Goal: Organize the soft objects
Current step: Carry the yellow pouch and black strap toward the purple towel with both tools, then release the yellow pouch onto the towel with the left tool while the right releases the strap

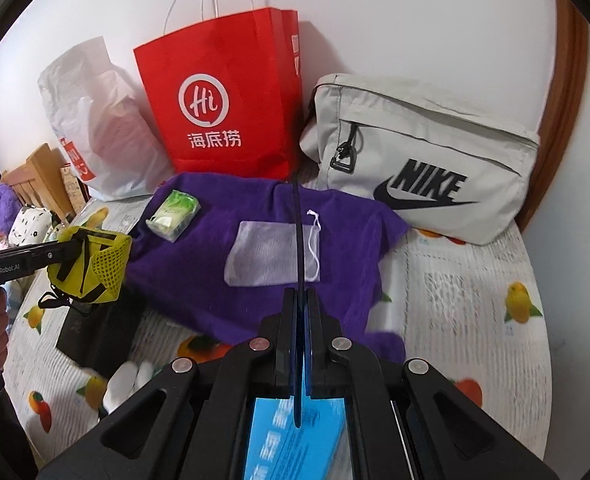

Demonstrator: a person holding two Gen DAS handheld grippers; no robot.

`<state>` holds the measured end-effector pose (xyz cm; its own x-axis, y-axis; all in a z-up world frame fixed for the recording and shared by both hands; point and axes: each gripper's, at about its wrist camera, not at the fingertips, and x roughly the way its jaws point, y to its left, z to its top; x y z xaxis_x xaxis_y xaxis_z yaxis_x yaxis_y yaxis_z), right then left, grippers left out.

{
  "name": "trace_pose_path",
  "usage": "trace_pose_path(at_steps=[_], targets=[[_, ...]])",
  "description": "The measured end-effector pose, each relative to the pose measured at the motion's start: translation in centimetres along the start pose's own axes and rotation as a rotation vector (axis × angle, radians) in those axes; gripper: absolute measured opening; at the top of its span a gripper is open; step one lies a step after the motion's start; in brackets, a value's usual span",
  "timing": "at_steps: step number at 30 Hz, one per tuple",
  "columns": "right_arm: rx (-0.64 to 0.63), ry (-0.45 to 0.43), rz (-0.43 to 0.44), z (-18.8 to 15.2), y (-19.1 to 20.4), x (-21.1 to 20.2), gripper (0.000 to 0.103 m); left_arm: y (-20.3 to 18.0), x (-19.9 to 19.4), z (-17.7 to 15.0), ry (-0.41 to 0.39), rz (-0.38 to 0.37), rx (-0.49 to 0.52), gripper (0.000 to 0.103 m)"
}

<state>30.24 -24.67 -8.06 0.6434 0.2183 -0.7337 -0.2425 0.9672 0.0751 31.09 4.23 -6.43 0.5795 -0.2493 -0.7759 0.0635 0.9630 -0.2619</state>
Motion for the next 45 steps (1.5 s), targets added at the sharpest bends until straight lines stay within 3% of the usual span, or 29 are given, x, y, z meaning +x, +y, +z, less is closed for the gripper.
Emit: trace_pose_path(at_steps=[9, 23, 37, 40, 45], targets=[[-0.013, 0.083, -0.004, 1.6, -0.3, 5.7, 0.003, -0.3, 4.9, 2.6, 0.057, -0.012, 0.002, 0.030], [-0.001, 0.186, -0.021, 2.2, -1.6, 11.3, 0.003, 0.2, 10.2, 4.4, 0.124, 0.004, 0.008, 0.030], [0.053, 0.278, -0.003, 1.7, -3.0, 14.1, 0.004, -0.4, 11.7, 4.0, 0.178, 0.030, 0.051, 0.031], [0.058, 0.282, 0.015, 1.7, -3.1, 14.0, 0.008, -0.7, 11.6, 3.9, 0.180, 0.042, 0.058, 0.038], [0.057, 0.257, 0.016, 1.8, -3.1, 12.6, 0.028, -0.9, 9.6, 3.6, 0.155, 0.057, 0.077, 0.057]])
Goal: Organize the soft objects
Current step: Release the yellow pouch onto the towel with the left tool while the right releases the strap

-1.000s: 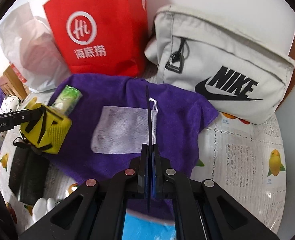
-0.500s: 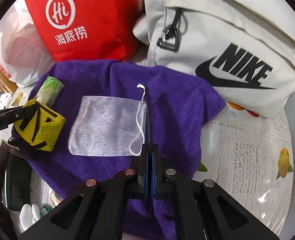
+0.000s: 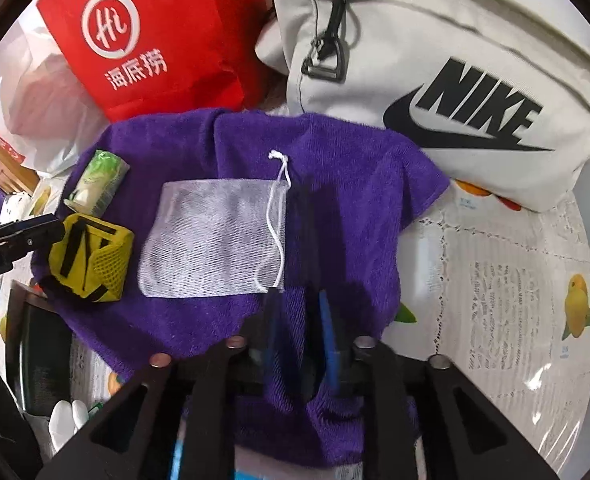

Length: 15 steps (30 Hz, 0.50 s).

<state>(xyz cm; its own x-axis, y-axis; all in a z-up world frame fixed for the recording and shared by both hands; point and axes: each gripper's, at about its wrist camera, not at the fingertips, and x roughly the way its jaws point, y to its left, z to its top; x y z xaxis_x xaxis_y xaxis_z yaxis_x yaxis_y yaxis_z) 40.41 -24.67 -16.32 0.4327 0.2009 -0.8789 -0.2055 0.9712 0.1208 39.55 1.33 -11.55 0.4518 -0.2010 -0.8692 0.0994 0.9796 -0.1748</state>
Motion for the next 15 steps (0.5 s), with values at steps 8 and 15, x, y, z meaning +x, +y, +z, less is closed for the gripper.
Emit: trace_pose_path(at_steps=[8, 15], targets=[[-0.040, -0.123, -0.006, -2.4, 2.4, -6.1, 0.043, -0.3, -5.3, -2.0, -0.102, 0.046, 0.022, 0.057], [-0.061, -0.244, 0.051, -7.2, 5.2, -12.6, 0.048, -1.5, -10.4, -6.4, -0.132, 0.019, 0.049, 0.057]])
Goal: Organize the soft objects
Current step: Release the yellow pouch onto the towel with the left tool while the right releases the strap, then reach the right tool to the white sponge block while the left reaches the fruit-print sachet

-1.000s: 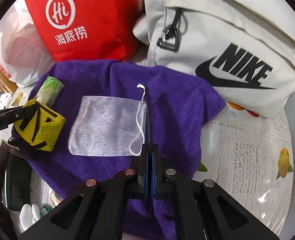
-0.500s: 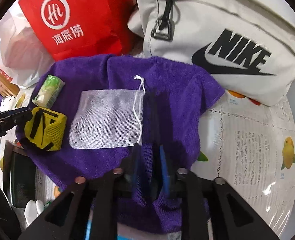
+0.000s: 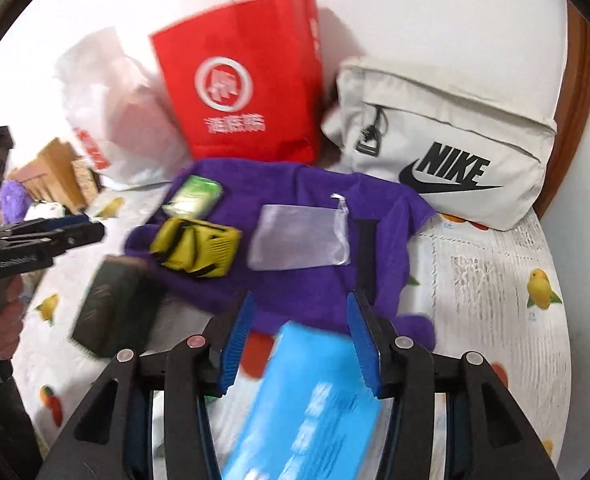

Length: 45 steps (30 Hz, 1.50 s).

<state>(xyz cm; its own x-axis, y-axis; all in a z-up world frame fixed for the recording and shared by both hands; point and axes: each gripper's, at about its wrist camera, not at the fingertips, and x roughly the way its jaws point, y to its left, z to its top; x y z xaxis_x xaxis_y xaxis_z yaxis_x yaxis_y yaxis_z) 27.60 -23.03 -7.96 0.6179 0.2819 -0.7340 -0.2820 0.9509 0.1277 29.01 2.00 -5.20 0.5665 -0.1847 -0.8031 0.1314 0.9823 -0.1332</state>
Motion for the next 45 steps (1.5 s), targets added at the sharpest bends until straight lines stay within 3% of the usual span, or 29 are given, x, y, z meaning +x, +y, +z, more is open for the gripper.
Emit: trace_pose_path(at_steps=[7, 11, 14, 23, 26, 31, 33, 37, 43, 44, 45], targets=[[-0.020, -0.006, 0.035, -5.1, 3.3, -4.2, 0.049, 0.4, -2.4, -5.7, 0.042, -0.028, -0.063, 0.057], [-0.021, 0.009, 0.049, -8.2, 4.3, -5.3, 0.057, 0.1, -3.0, -8.7, 0.051, -0.032, -0.077, 0.057], [-0.017, 0.011, 0.056, -10.1, 4.7, -5.9, 0.057, -0.2, -3.0, -10.4, 0.050, -0.038, -0.081, 0.060], [-0.021, 0.039, 0.050, -15.2, 4.8, -5.8, 0.057, -1.1, -1.5, -13.7, -0.046, 0.005, 0.009, 0.061], [0.000, 0.047, 0.049, -16.6, 4.4, -5.6, 0.057, -1.0, -1.1, -14.0, -0.066, 0.003, 0.044, 0.052], [0.024, 0.046, 0.076, -17.7, 4.0, -5.4, 0.057, -0.8, -0.9, -13.8, -0.080, -0.039, 0.072, 0.049], [0.029, 0.048, 0.077, -18.1, 3.9, -5.2, 0.057, -0.8, -1.1, -13.9, -0.076, -0.045, 0.090, 0.032], [0.037, 0.060, 0.076, -18.5, 3.7, -4.7, 0.057, -1.3, -1.6, -13.9, -0.084, -0.079, 0.109, 0.032], [0.044, 0.076, 0.081, -18.8, 3.7, -4.2, 0.057, -1.7, -1.4, -13.7, -0.093, -0.068, 0.139, 0.032], [0.042, 0.077, 0.080, -18.9, 3.8, -4.2, 0.057, -1.8, -1.3, -13.7, -0.091, -0.074, 0.147, 0.030], [0.042, 0.079, 0.079, -18.9, 3.8, -4.1, 0.057, -1.9, -1.2, -13.7, -0.087, -0.073, 0.156, 0.021]])
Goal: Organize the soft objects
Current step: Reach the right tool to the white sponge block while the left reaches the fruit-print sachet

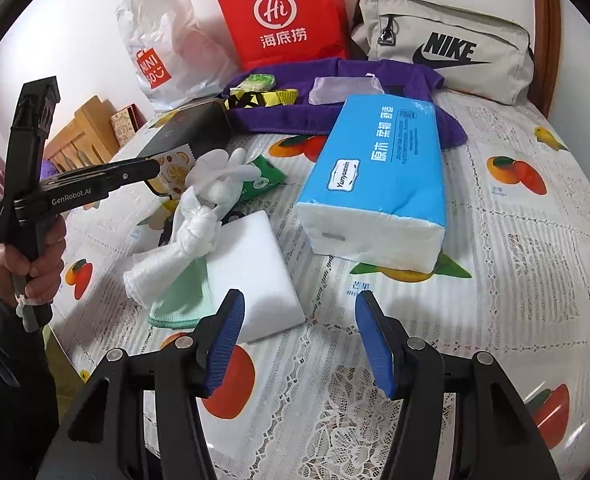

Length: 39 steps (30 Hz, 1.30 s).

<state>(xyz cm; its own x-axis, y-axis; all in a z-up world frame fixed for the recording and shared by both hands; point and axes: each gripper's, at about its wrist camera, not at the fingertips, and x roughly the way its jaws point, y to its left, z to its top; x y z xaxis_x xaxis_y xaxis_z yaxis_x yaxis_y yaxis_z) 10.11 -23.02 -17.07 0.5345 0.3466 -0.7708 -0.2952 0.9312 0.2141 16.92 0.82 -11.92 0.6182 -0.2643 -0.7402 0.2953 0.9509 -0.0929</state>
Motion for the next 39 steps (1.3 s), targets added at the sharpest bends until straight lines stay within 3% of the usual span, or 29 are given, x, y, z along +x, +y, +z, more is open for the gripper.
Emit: trace_pose_path(at_steps=[2, 13, 16, 18, 20, 29, 36, 39], targets=[[0.006, 0.005, 0.000, -0.1, -0.1, 0.1, 0.057, -0.4, 0.2, -0.1, 0.020, -0.014, 0.038, 0.009], [0.008, 0.013, 0.002, -0.4, -0.2, 0.3, 0.057, -1.8, 0.9, -1.4, 0.047, 0.023, 0.127, 0.009], [0.010, 0.015, -0.001, -0.5, -0.3, 0.3, 0.057, -2.1, 1.2, -1.0, 0.053, 0.032, 0.147, 0.012], [0.010, 0.018, -0.005, -0.5, -0.3, 0.3, 0.057, -2.0, 1.1, -0.9, 0.054, 0.062, 0.149, 0.023], [0.009, 0.015, -0.006, -0.6, -0.4, 0.2, 0.057, -1.7, 0.6, -0.9, 0.034, 0.070, 0.143, 0.027], [0.013, 0.024, 0.002, -0.5, -0.5, 0.6, 0.057, -1.9, 0.3, 0.0, -0.002, 0.047, 0.157, 0.028], [0.014, 0.024, 0.001, -0.6, -0.6, 0.5, 0.057, -2.8, 0.8, -0.6, 0.033, -0.058, 0.181, 0.026], [0.021, 0.025, 0.007, -0.6, -0.8, 0.6, 0.057, -3.2, 0.7, -0.5, 0.025, -0.031, 0.203, 0.026]])
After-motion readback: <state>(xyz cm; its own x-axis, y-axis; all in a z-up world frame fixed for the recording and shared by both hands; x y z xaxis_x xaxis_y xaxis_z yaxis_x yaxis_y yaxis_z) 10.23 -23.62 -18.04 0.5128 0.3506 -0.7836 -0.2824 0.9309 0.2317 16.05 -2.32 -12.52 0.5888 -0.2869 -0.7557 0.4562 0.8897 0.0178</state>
